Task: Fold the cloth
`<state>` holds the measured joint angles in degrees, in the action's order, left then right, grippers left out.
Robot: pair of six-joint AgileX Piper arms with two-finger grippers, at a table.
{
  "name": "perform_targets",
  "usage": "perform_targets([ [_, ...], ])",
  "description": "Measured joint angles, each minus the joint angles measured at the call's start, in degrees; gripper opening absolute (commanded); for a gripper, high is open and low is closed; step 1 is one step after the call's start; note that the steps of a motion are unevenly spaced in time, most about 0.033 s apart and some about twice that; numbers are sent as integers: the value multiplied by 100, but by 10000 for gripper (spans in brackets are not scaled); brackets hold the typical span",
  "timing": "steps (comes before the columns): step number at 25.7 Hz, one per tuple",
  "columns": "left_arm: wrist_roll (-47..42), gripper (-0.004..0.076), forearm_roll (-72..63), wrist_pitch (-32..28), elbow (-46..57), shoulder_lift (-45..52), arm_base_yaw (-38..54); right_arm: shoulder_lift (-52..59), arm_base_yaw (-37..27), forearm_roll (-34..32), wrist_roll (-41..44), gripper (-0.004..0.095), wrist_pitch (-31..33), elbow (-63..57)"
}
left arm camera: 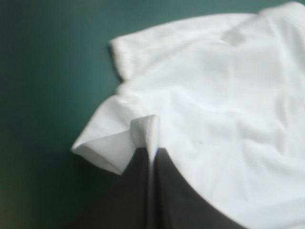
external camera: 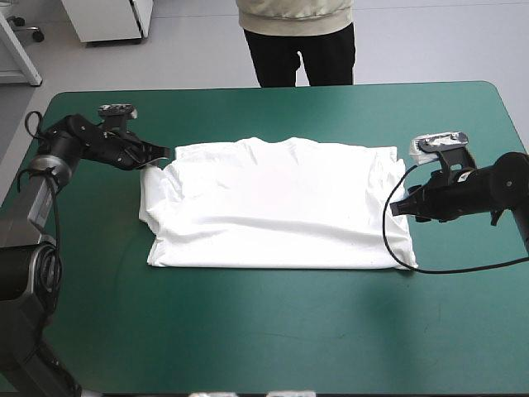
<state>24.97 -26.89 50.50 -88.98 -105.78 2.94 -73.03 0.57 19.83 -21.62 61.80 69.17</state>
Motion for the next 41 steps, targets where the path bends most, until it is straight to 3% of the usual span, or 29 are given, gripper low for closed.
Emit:
perform_targets([
  [9, -57, -9, 480, 423, -211, -49, -1446, 0, 0, 0, -24, 391, 19, 0],
  [16, -185, 6, 689, 609, -211, -370, -1863, 0, 0, 18, -58, 392, 82, 0],
  [20, -29, 145, 683, 693, -211, -582, -1884, 0, 0, 18, -78, 411, 102, 0],
  [25, 117, 461, 677, 779, -231, -689, -1884, 0, 0, 26, -89, 481, 102, 0],
  [26, 155, 474, 648, 836, -333, -702, -1884, 0, 0, 30, -121, 483, 102, 0],
  [32, 68, 407, 537, 1468, -1040, -611, -1884, 60, 0, 11, -112, 453, 102, 0],
  [36, -227, 389, 1295, 1957, -1288, 402, -1884, 531, -3, -555, 428, 412, 54, -6],
  [38, -428, 389, 1852, 1996, -997, 1036, -1879, 871, -11, -839, 649, 412, 54, -183],
  [41, -1022, 388, 2633, 1934, 277, 2104, -1879, 1425, -11, -1004, 905, 412, -79, -803],
])
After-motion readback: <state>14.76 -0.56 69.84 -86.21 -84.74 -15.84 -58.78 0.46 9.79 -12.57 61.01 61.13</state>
